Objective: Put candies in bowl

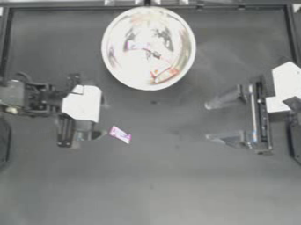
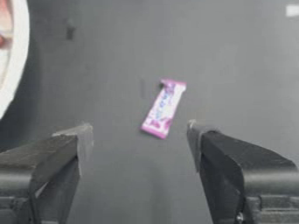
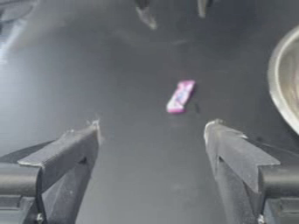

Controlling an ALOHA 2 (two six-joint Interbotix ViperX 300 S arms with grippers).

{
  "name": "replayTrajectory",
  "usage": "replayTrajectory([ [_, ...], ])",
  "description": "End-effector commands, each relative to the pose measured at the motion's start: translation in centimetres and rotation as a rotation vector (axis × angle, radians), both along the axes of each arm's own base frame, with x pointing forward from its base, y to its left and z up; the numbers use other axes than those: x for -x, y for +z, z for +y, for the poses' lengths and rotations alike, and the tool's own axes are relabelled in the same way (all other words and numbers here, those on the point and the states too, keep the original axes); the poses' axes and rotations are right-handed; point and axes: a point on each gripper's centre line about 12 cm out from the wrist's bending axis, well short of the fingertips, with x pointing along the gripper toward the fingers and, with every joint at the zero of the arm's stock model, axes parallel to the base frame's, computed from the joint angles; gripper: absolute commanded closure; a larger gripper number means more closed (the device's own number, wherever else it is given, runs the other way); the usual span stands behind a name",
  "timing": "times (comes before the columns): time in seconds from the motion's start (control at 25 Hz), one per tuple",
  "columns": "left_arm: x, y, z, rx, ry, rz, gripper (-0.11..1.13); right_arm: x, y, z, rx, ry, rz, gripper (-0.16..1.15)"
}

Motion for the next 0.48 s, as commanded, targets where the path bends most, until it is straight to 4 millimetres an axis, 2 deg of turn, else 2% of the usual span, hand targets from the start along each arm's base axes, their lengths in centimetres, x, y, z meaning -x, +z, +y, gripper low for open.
replayTrajectory([
  [0.04, -1.6, 0.3, 0.1, -0.01, -0.016, 0.003, 0.05, 0.1, 0.6, 0.3, -0.009, 0.017, -0.041, -0.01],
  [0.24, -3.6, -1.7, 0.0, -0.006, -0.04, 0.08, 0.06, 0.1, 0.6, 0.3, -0.004, 0.023, -0.047, -0.01],
  [0.48, -4.9, -3.3, -0.2, 0.002, -0.051, 0.128, 0.06, 0.1, 0.7, 0.3, -0.003, 0.025, -0.051, -0.01],
])
